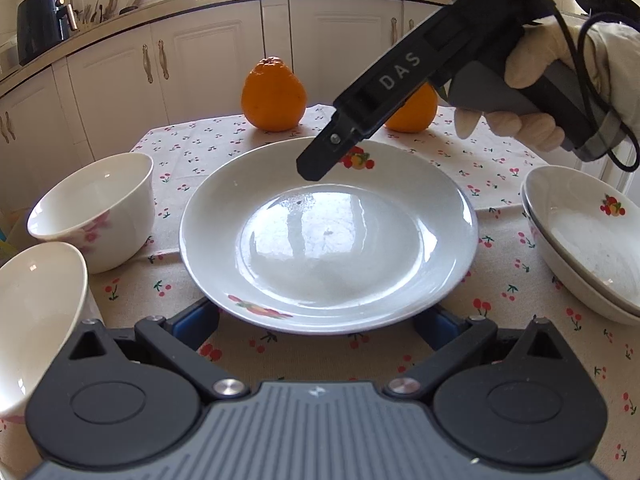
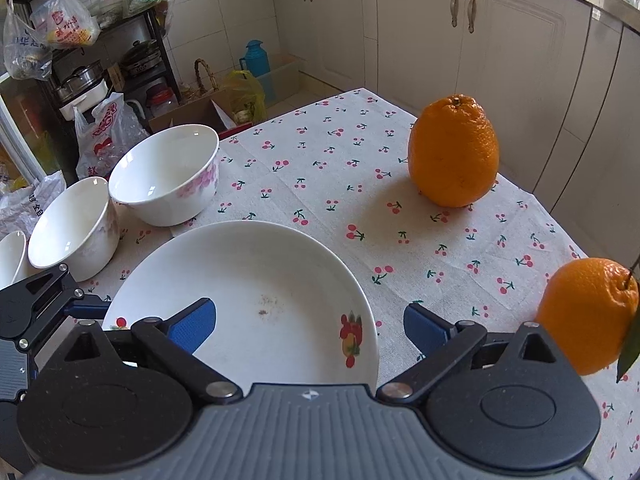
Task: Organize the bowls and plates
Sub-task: 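Close the right tool on the plate rim and lift it, then carry the held plate with the right tool over the plate stack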
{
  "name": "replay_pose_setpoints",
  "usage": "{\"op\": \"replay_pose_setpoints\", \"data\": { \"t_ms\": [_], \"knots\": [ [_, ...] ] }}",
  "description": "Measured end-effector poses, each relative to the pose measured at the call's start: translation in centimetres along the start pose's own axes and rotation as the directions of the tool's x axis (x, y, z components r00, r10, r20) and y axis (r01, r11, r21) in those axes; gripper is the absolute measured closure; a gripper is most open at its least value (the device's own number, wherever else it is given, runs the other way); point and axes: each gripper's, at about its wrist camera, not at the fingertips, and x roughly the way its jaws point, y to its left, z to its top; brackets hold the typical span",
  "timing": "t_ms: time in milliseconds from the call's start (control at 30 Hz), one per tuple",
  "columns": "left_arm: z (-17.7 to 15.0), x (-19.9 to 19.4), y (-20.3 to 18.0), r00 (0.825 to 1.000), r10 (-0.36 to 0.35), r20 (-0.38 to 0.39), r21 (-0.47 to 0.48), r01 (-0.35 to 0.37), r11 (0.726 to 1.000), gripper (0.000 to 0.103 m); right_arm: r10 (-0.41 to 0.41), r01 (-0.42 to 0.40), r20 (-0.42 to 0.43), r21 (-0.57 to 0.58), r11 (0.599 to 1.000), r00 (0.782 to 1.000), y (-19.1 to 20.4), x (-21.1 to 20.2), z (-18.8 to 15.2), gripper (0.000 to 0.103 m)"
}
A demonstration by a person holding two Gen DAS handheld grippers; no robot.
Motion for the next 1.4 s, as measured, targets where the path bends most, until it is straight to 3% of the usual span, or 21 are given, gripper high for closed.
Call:
{"op": "replay_pose_setpoints", "data": {
  "t_ms": [400,767,1400],
  "knots": [
    [0.0,-0.1,-0.1,1.000,0.000,0.009,0.008,0.000,1.000,0.001,0.081,-0.080,-0.036,0.021,0.997,0.996,-1.1,1.6,0.2,0.019],
    [0.0,-0.4,-0.3,1.000,-0.006,0.015,0.023,0.005,1.000,0.003,0.117,-0.116,-0.042,0.016,0.993,0.992,-1.3,1.5,0.2,0.020],
    [0.3,-1.8,-0.9,0.999,-0.031,0.008,0.058,0.031,0.998,0.003,0.110,-0.109,-0.023,0.038,0.993,0.994,-0.2,-0.9,-1.0,0.020]
  ]
}}
